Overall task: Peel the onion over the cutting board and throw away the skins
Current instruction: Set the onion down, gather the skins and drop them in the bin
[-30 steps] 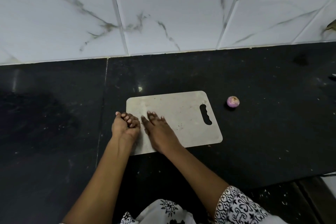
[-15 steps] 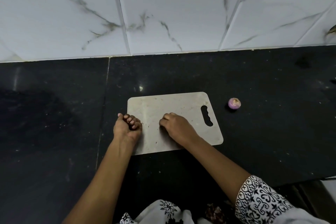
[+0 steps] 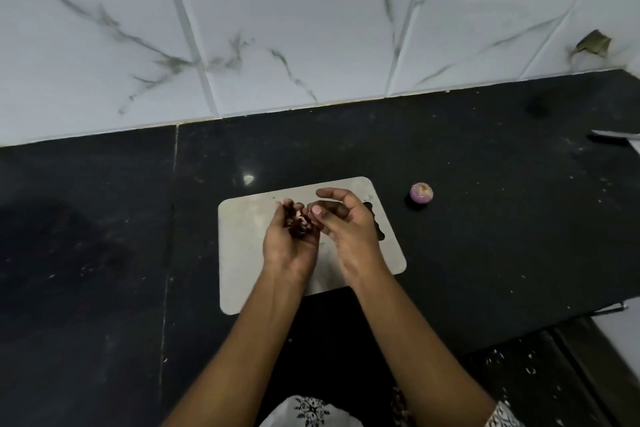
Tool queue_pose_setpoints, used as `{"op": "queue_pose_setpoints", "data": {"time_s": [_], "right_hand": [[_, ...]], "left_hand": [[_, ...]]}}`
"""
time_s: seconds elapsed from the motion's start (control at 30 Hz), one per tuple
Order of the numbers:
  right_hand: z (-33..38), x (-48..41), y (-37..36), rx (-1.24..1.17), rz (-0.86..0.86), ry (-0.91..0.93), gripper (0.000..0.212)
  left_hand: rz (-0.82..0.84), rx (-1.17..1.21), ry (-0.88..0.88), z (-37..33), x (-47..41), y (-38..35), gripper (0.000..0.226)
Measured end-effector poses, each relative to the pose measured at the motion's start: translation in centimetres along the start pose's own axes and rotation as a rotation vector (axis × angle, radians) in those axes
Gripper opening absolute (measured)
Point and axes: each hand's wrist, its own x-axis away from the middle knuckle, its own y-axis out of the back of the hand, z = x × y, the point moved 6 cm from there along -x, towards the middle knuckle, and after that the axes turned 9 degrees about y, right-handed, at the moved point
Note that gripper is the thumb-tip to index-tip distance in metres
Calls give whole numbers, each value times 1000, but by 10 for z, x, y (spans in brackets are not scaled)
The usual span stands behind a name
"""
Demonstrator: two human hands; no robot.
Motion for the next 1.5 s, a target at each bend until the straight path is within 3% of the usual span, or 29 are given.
{"op": "queue_pose_setpoints", "data": {"time_s": [0.1, 0.2, 0.4, 0.57, 0.73, 0.93, 1.07, 1.17, 1.27, 1.37, 1.43, 1.5], "right_hand": [[24, 5, 17, 88, -141, 155, 20], [45, 19, 46, 88, -275, 195, 27], [67, 69, 137, -215, -536, 166, 35], [64, 142, 243, -379, -736, 208, 32], [-19, 221, 347, -450, -933, 129, 36], [-212, 270, 443, -558, -1125, -212, 27], [-333, 270, 477, -562, -1078, -544, 31], [-385, 274, 501, -449, -982, -702, 38], [-416, 280, 521, -371, -941, -708, 36], [-421, 276, 522, -219, -931, -549, 32], [-413, 265, 508, 76, -710, -452, 38], [-429, 259, 487, 419, -343, -447, 46]], "left_hand": [[119, 14, 25, 29, 8, -25, 34], [164, -9, 64, 67, 19, -40, 46], [184, -165, 203, 175, 47, -43, 57], [197, -449, 347, 289, 75, 2, 54], [19, -647, 477, 383, 80, 115, 49], [-377, -664, 487, 444, 1, 302, 66], [-552, -703, 557, 461, -72, 407, 64], [-574, -716, 665, 461, -108, 456, 71], [-585, -709, 735, 452, -117, 476, 86], [-586, -780, 754, 444, -126, 493, 92], [-537, -829, 770, 446, -128, 495, 88], [-447, -825, 817, 453, -123, 486, 86]]}}
